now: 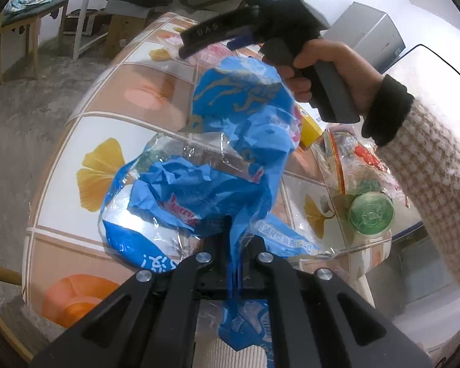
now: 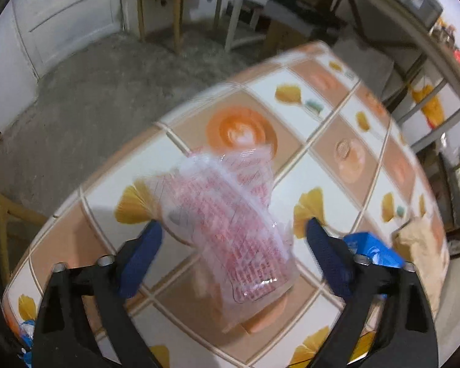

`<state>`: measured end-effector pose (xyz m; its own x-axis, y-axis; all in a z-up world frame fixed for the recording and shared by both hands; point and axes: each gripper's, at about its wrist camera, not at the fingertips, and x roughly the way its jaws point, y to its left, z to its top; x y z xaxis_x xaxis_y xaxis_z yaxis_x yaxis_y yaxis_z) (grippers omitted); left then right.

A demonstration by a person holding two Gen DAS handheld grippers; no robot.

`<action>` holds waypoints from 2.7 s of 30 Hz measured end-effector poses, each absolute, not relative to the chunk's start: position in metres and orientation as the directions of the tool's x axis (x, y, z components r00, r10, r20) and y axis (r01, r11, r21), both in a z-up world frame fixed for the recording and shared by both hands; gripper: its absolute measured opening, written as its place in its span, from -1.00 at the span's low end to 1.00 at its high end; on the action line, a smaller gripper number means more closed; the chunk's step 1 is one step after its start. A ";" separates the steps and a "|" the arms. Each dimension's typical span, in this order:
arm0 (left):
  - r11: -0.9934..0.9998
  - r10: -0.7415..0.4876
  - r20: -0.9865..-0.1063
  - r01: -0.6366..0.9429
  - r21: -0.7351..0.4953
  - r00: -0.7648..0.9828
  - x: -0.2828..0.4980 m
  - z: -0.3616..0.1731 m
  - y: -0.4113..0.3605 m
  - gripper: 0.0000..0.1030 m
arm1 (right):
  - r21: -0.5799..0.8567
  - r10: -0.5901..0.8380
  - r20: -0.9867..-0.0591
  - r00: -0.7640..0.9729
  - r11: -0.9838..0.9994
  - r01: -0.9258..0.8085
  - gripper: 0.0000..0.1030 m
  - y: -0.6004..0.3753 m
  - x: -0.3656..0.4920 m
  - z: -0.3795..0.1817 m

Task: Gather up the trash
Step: 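Pass the right tool's blue wrapper into the left tool's bundle, then grasp the clear printed plastic bag with the right tool while the left tool carries wrappers toward the wastebasket, then drop the blue wrappers and clear printed bag into the blue wastebasket with both tools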

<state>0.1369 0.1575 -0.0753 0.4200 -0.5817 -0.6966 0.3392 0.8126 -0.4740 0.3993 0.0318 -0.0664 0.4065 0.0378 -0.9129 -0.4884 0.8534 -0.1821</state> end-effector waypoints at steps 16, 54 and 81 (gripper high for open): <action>0.859 -0.511 -0.719 0.317 -0.403 0.471 0.130 -0.054 0.150 -0.99 | 0.049 0.208 -0.873 0.442 0.938 -0.343 -0.67 -0.022 0.360 0.011; 0.246 -0.576 -0.733 0.778 -0.578 -0.362 0.019 0.014 -0.443 -0.98 | 0.518 -0.211 -0.721 0.660 0.470 0.715 -0.67 -0.576 -0.153 -0.029; 0.546 -0.337 -0.825 0.619 -0.564 -0.454 0.002 -0.182 -0.635 0.32 | 0.488 -0.148 -0.847 0.511 0.165 0.857 -0.66 -0.658 -0.191 -0.162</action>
